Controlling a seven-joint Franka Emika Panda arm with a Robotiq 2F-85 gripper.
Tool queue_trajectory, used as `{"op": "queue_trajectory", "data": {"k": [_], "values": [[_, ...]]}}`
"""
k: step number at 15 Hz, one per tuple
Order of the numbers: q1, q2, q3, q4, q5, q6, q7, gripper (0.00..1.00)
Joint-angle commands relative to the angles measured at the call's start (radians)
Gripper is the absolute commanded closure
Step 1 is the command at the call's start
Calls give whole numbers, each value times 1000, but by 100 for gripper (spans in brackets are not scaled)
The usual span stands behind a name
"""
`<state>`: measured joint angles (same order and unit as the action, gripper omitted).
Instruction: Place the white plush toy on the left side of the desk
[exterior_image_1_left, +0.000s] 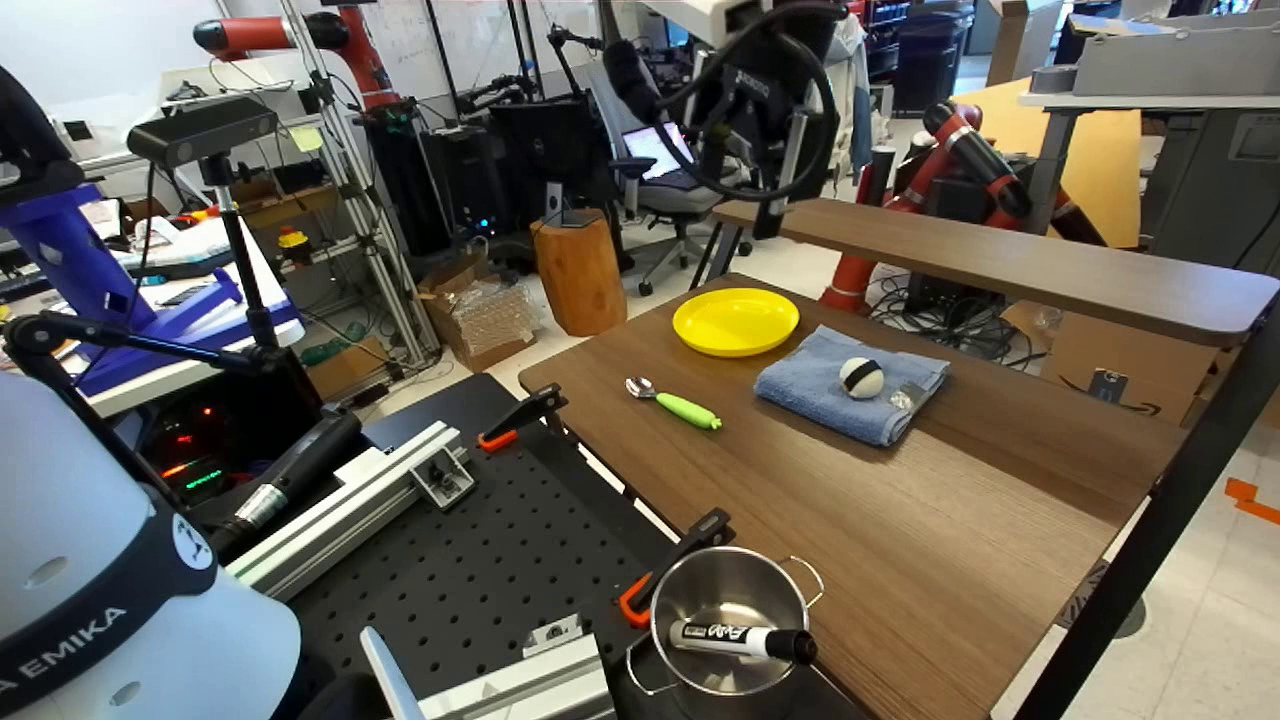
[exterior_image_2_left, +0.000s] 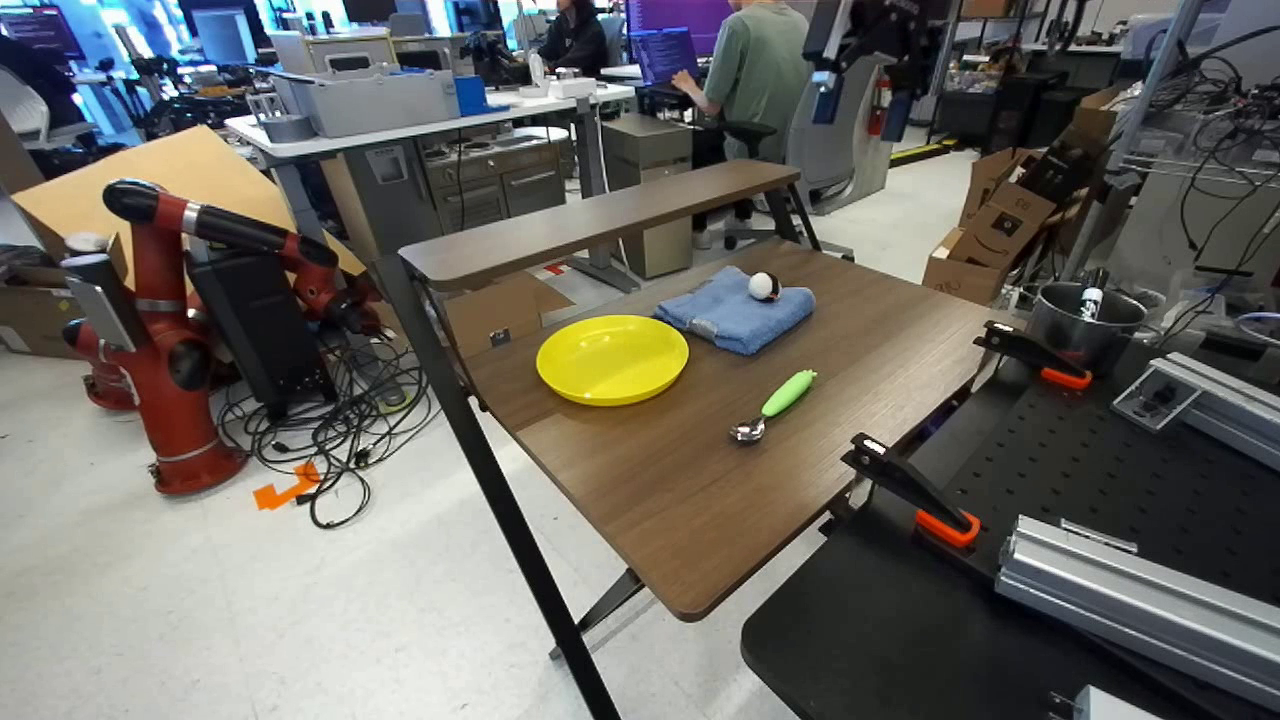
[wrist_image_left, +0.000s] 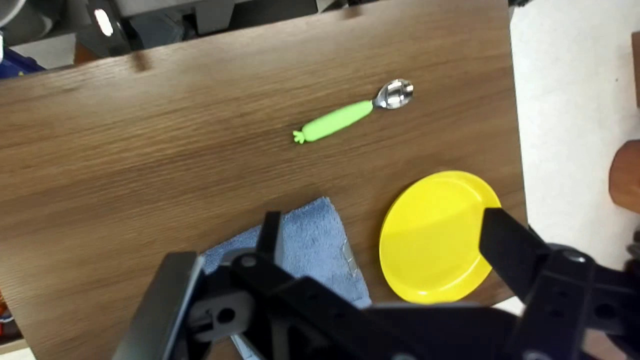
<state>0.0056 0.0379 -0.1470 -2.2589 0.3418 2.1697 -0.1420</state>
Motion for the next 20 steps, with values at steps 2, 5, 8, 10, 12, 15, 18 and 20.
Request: {"op": "queue_trajectory", "data": {"k": [2,5,8,10,12,15,18,20], "values": [[-45,206,40,170,63,66,95,0],[-66,321,52,261,57,76,155,0],[-84,413,64,334,52,92,201,0],[-88,464,66,374,43,119,230,0],[-88,514,66,414,33,142,263,0],[-81,585,63,471,19,176,318,0],[-75,642,60,520,9,191,365,0],[-72,675,59,551,3,191,390,0]]}}
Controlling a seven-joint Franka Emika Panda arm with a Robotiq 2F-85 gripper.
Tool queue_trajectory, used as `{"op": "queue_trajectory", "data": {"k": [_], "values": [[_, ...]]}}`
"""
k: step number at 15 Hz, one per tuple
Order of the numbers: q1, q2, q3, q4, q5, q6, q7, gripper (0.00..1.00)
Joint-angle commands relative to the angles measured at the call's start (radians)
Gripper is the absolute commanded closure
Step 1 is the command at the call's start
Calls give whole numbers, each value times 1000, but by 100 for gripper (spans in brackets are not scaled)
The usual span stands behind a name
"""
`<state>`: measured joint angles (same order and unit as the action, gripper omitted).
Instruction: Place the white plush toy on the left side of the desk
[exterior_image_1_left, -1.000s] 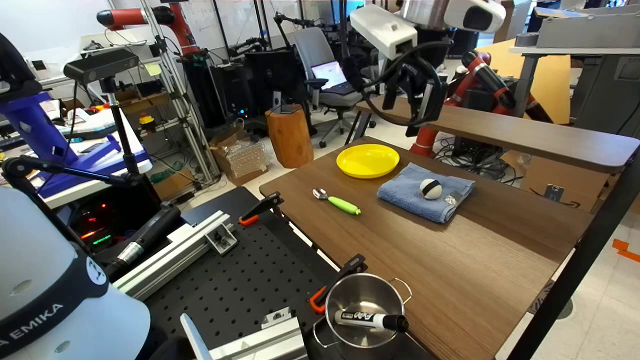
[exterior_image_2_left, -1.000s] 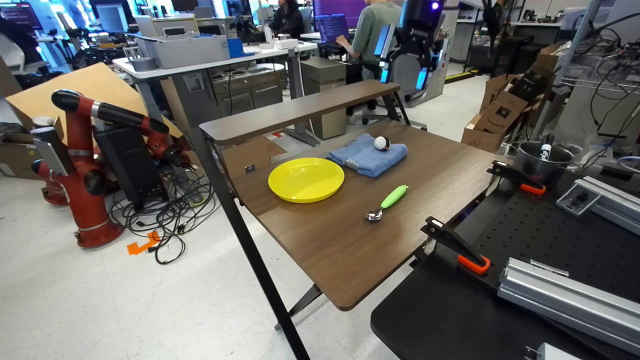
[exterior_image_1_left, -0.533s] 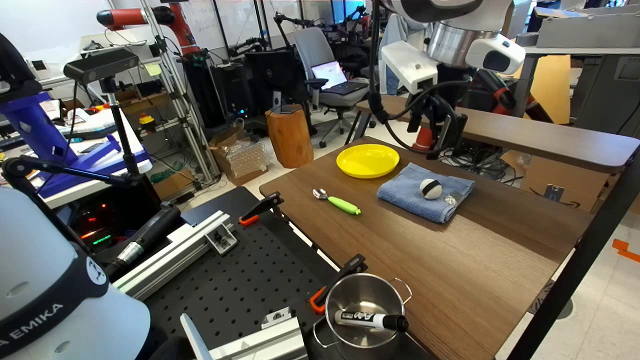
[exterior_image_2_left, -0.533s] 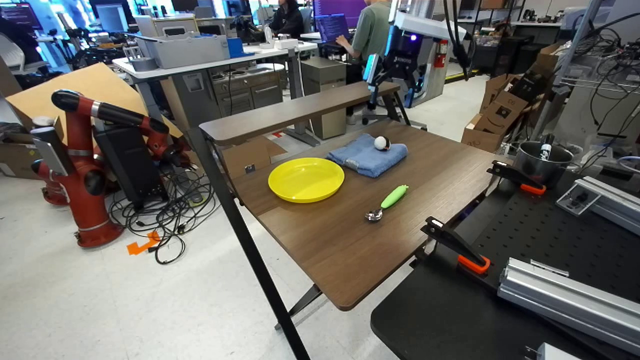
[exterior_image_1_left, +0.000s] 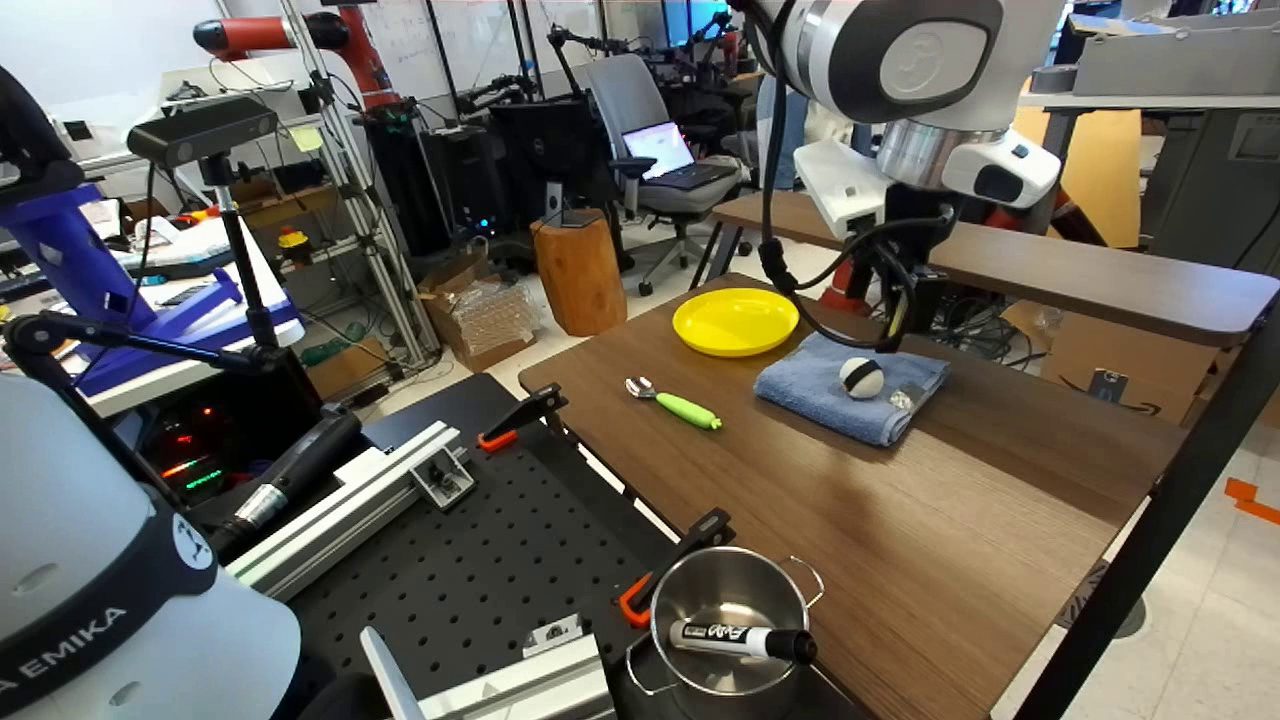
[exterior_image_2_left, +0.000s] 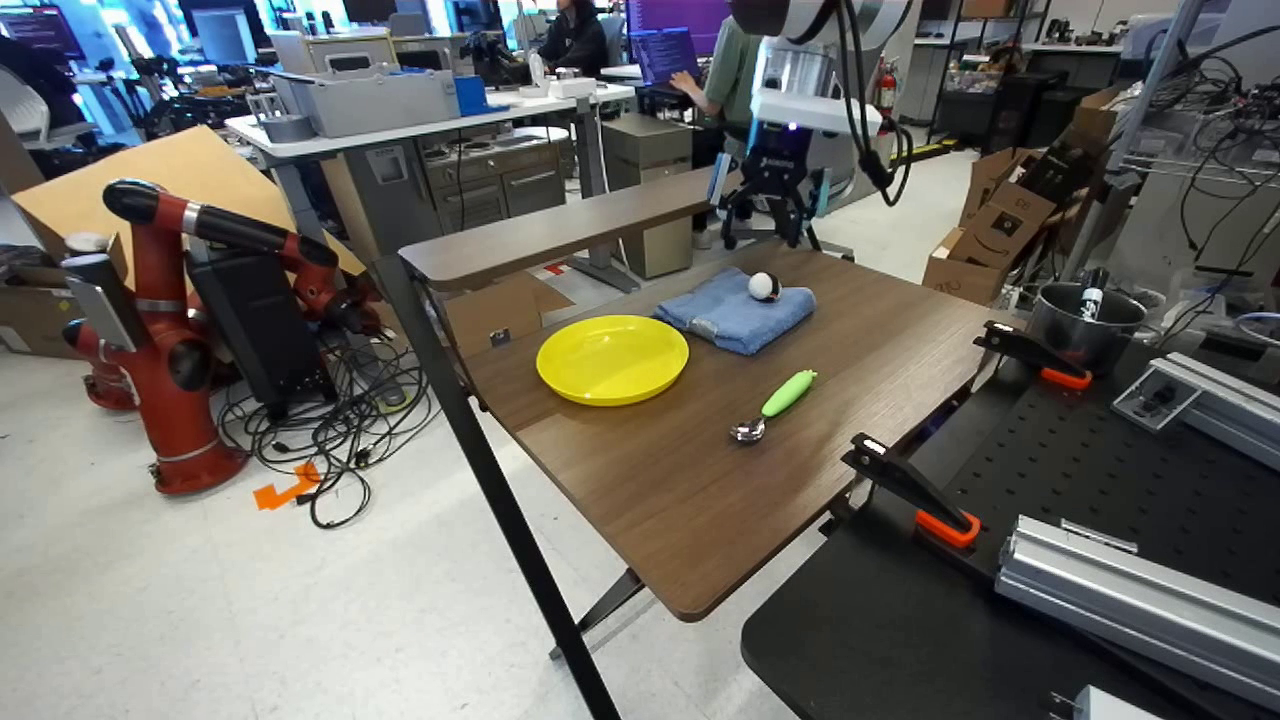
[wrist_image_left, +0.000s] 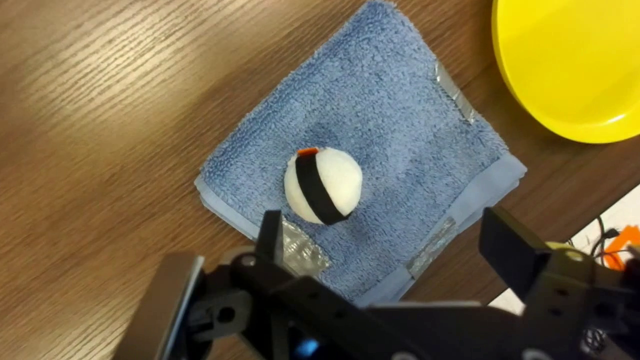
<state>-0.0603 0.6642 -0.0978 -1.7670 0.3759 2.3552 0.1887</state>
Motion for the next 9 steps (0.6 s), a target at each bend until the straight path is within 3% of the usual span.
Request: {"op": "queue_trajectory", "data": {"k": [1,9], "values": [[-1,62,6,73,-38,1,75,0],[22,109,-11,100,-125,-26,150,0]]}}
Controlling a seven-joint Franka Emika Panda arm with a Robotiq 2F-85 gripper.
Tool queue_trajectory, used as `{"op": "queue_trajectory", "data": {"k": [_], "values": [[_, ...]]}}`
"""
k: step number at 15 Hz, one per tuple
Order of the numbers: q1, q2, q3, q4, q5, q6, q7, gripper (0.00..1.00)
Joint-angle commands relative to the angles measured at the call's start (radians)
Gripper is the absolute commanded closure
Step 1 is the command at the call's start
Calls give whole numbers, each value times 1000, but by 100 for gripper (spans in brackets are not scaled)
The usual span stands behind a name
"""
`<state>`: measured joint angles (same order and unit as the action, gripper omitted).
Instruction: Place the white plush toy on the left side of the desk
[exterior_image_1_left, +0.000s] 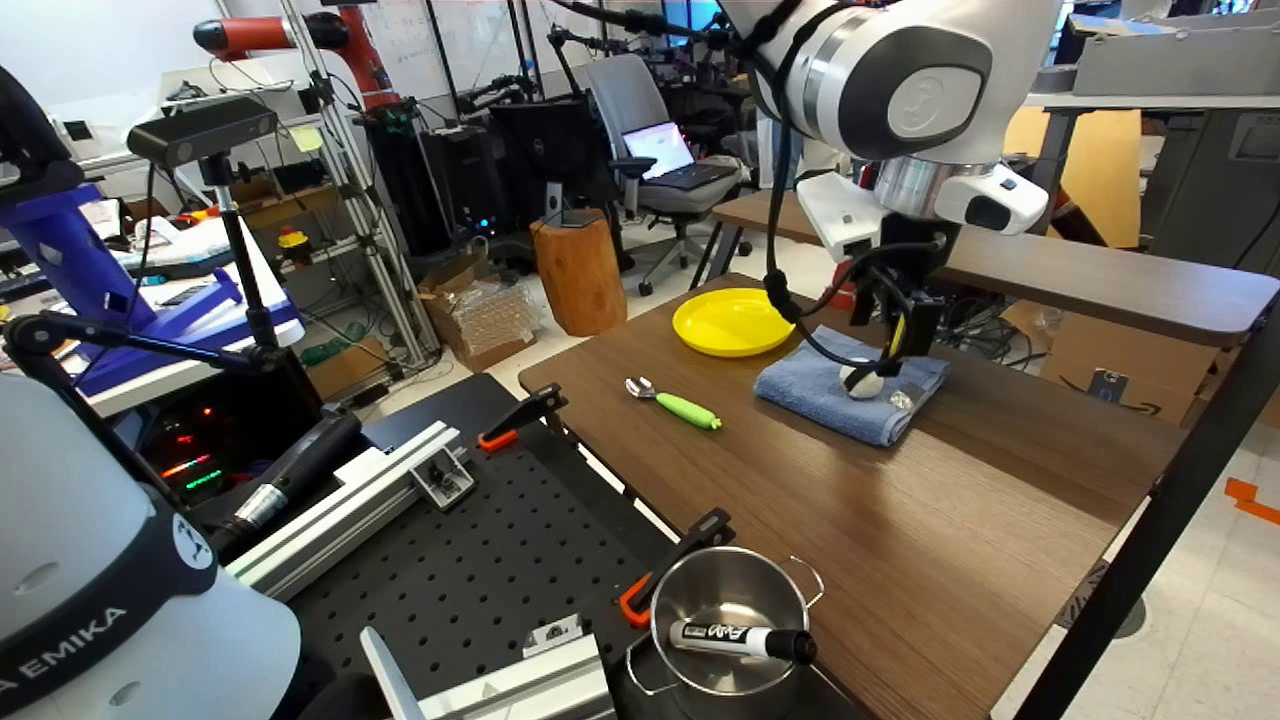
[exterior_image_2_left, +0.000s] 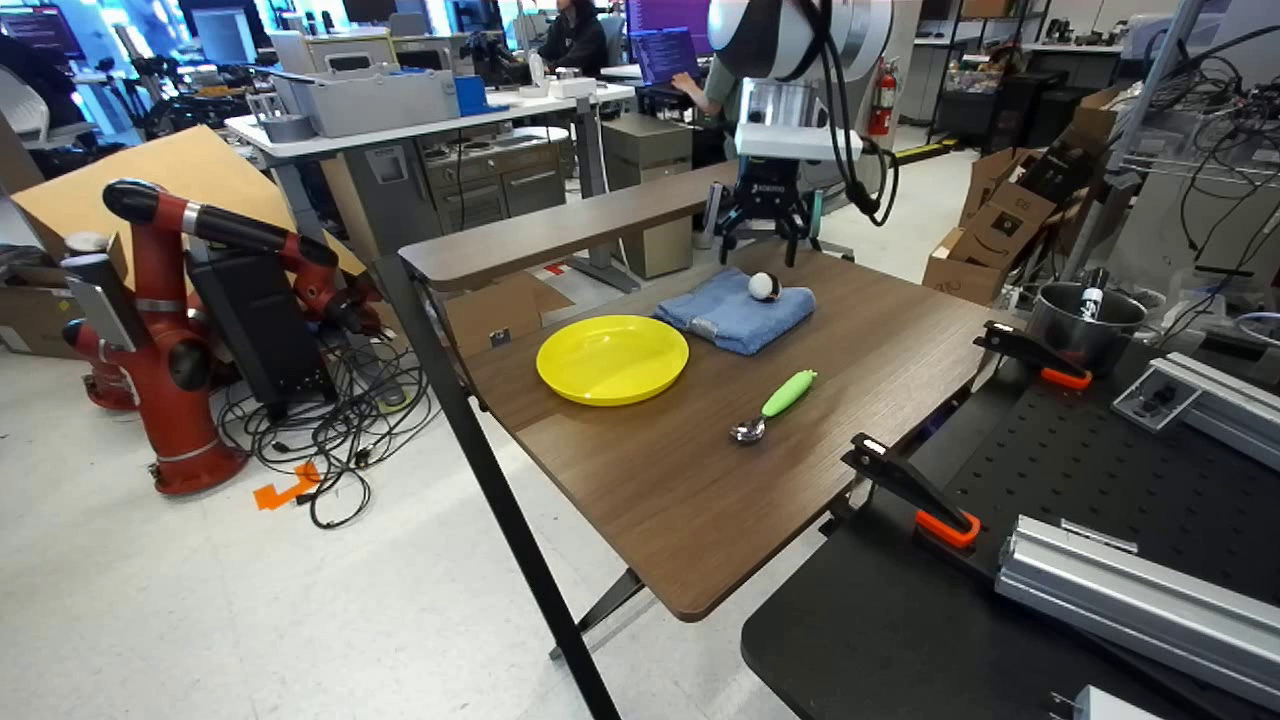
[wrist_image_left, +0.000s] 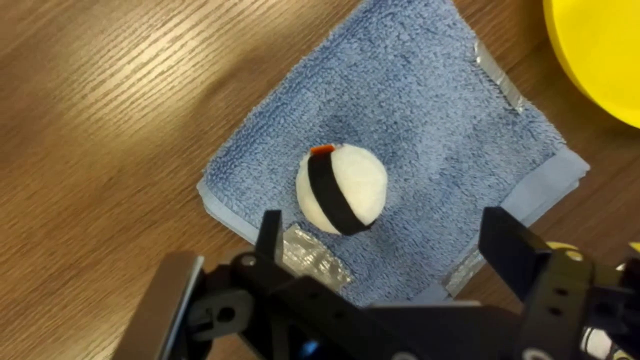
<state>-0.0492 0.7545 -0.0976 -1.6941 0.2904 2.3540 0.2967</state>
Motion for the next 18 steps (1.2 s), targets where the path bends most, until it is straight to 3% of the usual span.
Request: {"op": "queue_trajectory", "data": {"k": [1,8,9,11,18], "values": [[14,21,-14,24,-53,-26,48,0],[19,59,-30,66,-103,-82,113,0],[17,64,-30,76,-104,-98,114,25],[18,74,-31,94,-111,-121,119,32],[14,98,-29,140,-114,-182,126,86]]}}
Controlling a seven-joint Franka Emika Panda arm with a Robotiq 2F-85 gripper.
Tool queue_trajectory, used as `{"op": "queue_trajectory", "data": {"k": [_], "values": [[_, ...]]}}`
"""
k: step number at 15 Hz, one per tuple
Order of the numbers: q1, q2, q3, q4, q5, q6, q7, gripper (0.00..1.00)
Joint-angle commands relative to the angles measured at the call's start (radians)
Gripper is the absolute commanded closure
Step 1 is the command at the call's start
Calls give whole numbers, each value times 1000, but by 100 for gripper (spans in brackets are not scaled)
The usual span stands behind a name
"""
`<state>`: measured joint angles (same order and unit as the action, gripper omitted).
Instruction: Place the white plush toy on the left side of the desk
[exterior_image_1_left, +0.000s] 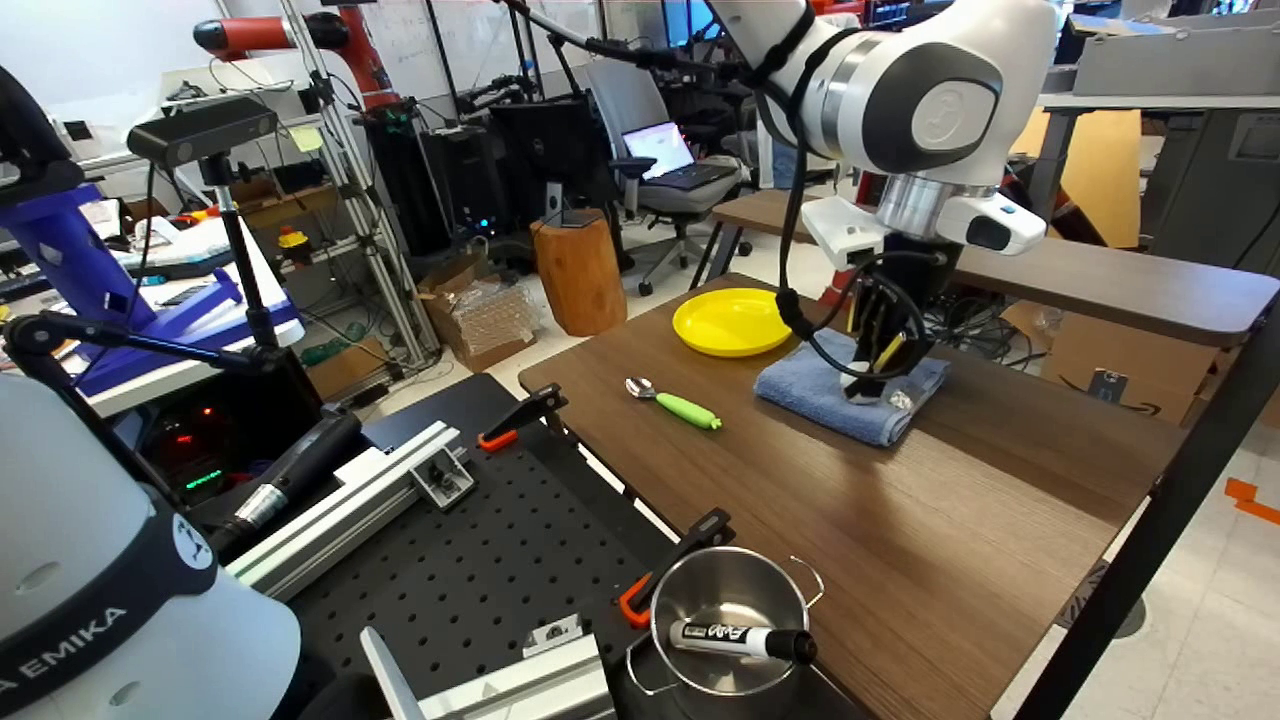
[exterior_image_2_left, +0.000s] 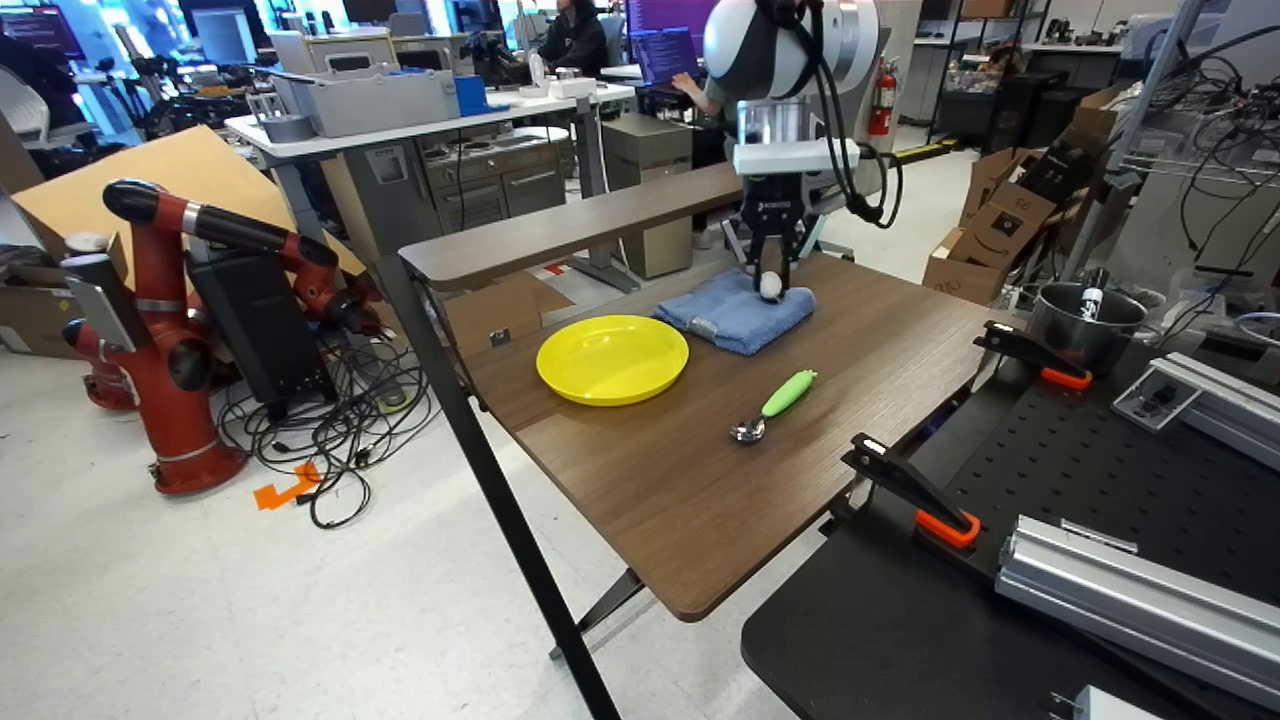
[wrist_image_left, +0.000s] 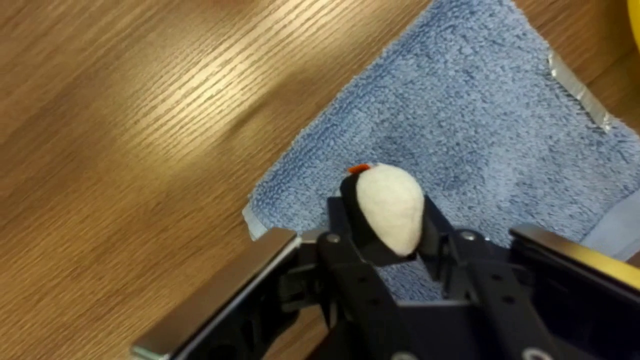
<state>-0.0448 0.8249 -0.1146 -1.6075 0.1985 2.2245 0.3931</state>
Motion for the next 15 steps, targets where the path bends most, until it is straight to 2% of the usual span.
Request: {"op": "queue_trajectory", "data": {"k": [1,3,4,8,11,15], "values": [[8,26,-10,56,-20,-59,27,93],[4,10,-3,50,-13,-69,16,98],[2,0,1,47,-10,-79,10,94],[7,-78,20,-28,-12,-64,-40,95],[39,-170,32,-150,-28,-18,-71,95],[119,-289,44,-342,-83,24,-66,95]]}}
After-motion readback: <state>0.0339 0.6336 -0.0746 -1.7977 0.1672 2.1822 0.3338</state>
